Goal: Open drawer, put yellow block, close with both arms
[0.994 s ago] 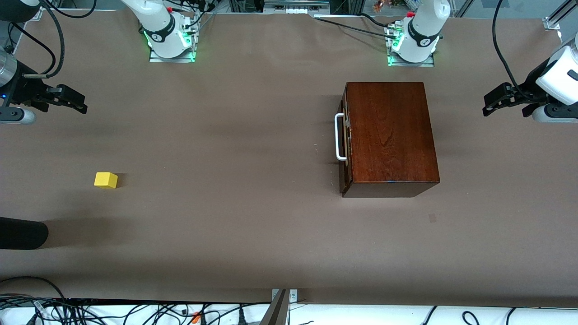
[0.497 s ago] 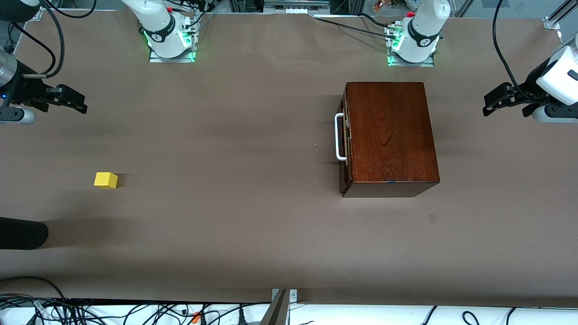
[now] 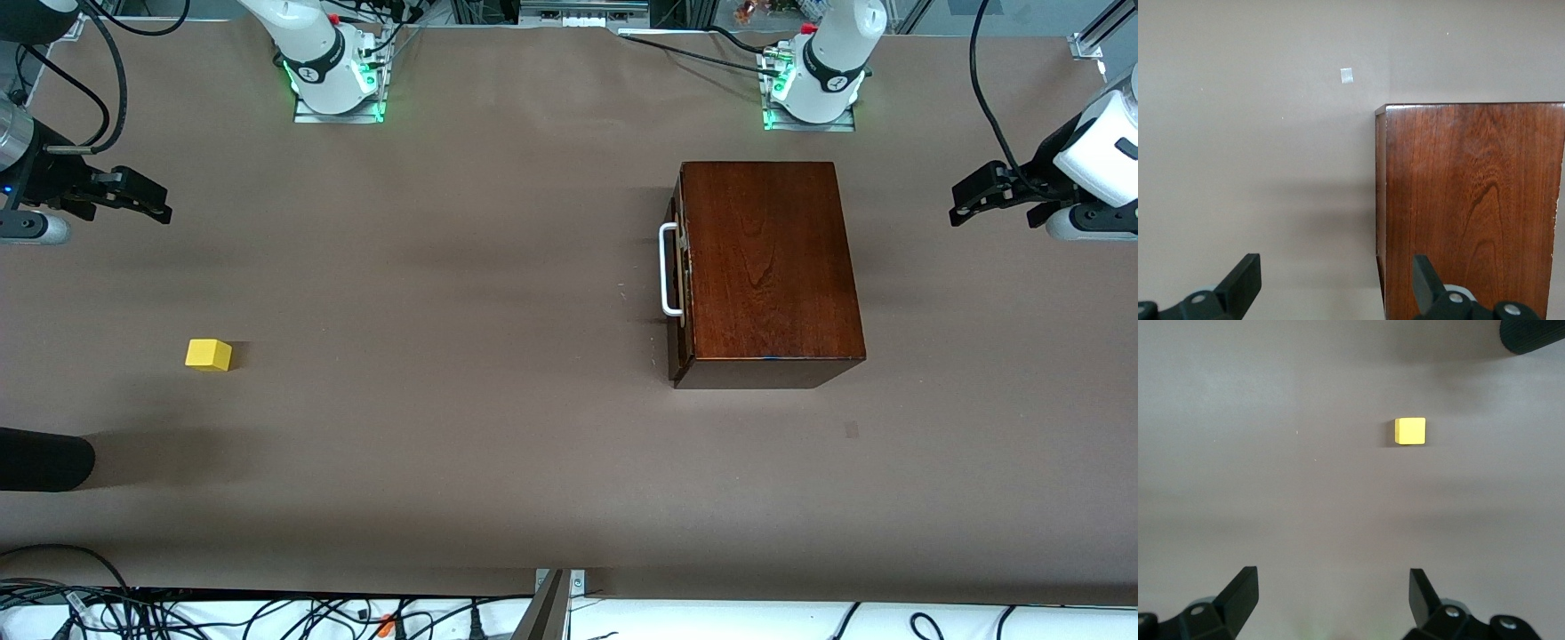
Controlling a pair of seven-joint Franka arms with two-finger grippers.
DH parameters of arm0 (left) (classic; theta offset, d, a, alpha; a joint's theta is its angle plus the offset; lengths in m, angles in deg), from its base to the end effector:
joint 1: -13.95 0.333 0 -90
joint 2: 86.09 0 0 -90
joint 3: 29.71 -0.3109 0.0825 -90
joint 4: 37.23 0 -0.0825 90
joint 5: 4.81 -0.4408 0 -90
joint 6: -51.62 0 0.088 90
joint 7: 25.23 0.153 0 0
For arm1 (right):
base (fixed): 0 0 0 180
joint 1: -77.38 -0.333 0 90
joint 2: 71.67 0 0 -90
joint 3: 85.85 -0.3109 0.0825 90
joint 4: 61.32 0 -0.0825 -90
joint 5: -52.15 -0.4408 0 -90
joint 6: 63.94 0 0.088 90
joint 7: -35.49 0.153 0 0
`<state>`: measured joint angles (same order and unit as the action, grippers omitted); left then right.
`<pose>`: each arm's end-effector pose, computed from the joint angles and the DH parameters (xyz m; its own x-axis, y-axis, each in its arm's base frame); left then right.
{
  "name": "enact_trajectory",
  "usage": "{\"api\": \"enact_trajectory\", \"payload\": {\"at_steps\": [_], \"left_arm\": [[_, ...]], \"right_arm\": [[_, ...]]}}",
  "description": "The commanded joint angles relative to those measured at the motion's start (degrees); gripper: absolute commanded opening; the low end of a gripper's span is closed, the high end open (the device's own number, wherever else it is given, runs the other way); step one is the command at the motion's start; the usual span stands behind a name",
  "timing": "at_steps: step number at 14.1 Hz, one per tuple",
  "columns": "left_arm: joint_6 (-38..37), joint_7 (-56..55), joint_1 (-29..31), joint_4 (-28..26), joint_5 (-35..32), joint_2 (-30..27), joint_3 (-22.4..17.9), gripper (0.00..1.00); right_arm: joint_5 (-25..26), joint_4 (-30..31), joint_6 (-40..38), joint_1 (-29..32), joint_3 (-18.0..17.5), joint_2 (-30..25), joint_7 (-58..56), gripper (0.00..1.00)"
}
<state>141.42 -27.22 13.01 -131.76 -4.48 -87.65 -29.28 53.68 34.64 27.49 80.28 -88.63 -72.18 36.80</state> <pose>0.5977 -0.0152 0.5480 0.9984 0.0109 -0.0555 0.0111 -0.9999 0.0036 0.6034 -0.0052 0.5261 0.9973 -0.0243 -0.0695 -0.0224 -0.9993 0.0286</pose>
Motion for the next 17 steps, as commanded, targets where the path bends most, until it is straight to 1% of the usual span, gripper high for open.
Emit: {"api": "enact_trajectory", "payload": {"at_steps": [1,3,4,6,7,10,13,14,16,17], "left_arm": [[-3.22,-0.21,-0.38,1.2,0.89,0.42,0.18,1.0],[-6.99,-0.21,-1.08,1.11,0.89,0.51,0.36,1.0],[-9.1,-0.12,-1.78,0.94,0.98,0.68,1.23,1.0],[-9.21,-1.08,-2.49,1.11,0.89,2.87,5.7,1.0],[-8.34,-2.04,-2.49,1.29,0.98,4.36,8.68,1.0],[-4.13,-7.39,-2.58,2.25,0.98,8.75,14.49,1.0],[1.23,-17.48,-2.75,2.25,0.63,13.23,20.47,1.0],[3.6,-21.26,-3.62,2.17,0.11,14.56,22.23,1.0],[7.65,-28.38,-8.26,2.25,-0.25,17.72,22.77,1.0],[9.41,-31.03,-10.55,2.25,-1.64,19.13,22.77,1.0]], "right_arm": [[-0.75,-1.04,-0.72,0.52,-0.37,0.33,-0.69,1.0],[-0.75,-1.04,-0.81,0.52,-0.37,0.33,-0.69,1.0],[-0.75,-1.04,-0.81,0.52,-0.37,0.33,-0.69,1.0],[-0.75,-1.04,-0.72,0.52,-0.37,0.33,-0.69,1.0],[-0.75,-1.04,-0.72,0.52,-0.37,0.33,-0.69,1.0],[-0.75,-1.04,-0.72,0.52,-0.37,0.33,-0.69,1.0],[-0.75,-1.13,-0.64,0.52,-0.37,0.33,-0.69,1.0],[-0.75,-1.13,-0.63,0.52,-0.37,0.33,-0.69,1.0],[-0.75,-1.12,-0.63,0.52,-0.37,0.33,-0.69,1.0],[-0.75,-1.04,-0.63,0.52,-0.46,0.33,-0.69,1.0]]}}
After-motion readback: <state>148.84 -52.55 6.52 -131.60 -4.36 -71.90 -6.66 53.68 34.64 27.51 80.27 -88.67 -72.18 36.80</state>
